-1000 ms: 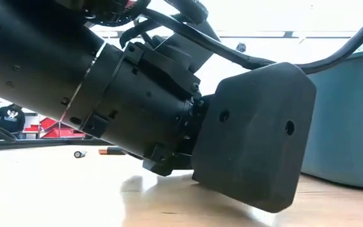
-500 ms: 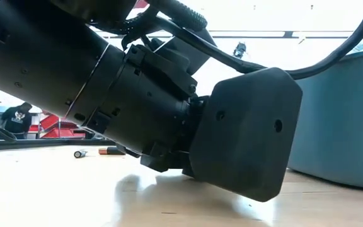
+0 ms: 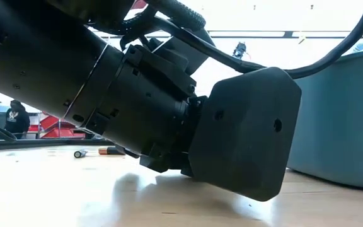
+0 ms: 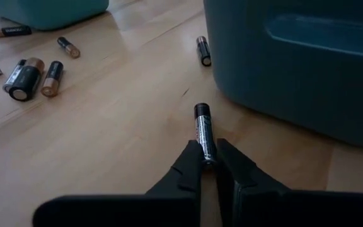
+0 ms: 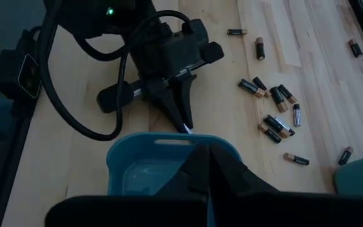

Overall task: Sort batteries
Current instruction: Put the silver battery into the green bin

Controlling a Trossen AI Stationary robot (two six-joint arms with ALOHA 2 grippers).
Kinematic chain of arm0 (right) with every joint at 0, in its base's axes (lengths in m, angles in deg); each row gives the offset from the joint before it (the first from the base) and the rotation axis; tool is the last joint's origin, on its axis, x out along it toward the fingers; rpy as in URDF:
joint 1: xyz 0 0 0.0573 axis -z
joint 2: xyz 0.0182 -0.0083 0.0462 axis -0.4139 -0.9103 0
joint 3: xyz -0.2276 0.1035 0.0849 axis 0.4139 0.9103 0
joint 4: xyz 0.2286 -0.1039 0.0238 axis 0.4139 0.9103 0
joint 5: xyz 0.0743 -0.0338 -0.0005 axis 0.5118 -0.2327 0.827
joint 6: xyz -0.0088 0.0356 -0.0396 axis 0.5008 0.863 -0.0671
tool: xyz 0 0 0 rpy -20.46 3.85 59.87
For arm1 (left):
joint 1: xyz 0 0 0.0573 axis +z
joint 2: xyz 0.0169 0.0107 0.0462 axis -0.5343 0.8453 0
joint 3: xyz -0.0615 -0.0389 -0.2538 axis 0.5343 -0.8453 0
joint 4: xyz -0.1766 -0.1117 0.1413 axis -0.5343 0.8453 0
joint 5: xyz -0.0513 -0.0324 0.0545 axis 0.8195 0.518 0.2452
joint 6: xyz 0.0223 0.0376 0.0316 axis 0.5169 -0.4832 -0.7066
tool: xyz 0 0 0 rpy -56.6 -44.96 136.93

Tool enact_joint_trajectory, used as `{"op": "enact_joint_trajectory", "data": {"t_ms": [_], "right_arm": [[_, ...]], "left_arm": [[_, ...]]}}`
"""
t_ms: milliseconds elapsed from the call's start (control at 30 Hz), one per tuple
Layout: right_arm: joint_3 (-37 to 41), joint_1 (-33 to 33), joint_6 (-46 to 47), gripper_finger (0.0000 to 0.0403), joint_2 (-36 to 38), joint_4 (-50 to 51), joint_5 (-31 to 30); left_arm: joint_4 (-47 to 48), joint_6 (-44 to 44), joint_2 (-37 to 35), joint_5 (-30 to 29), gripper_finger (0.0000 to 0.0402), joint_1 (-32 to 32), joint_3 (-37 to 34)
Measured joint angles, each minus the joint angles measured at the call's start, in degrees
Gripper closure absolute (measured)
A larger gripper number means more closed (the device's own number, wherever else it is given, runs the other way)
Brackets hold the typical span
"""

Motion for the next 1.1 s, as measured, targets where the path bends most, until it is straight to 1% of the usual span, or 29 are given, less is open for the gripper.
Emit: {"op": "enact_joint_trajectory", "data": {"t_ms": [433, 600, 1100], "right_arm": [[0.0, 0.0, 0.0, 0.0403, 0.0, 0.0, 0.0], [-0.02, 0.0, -0.15, 0.0403, 0.02, -0.35, -0.01], [-0.02, 0.0, -0.17, 0.0403, 0.02, -0.83, -0.02]], "left_arm": [[-0.97, -0.46, -0.38, 0.32, 0.0385, -0.18, -0.02], [-1.05, -3.1, -1.03, -0.1, 0.0384, -0.61, -0.08], [-1.56, -3.24, -1.2, -0.52, 0.0384, -0.67, -0.08]]}}
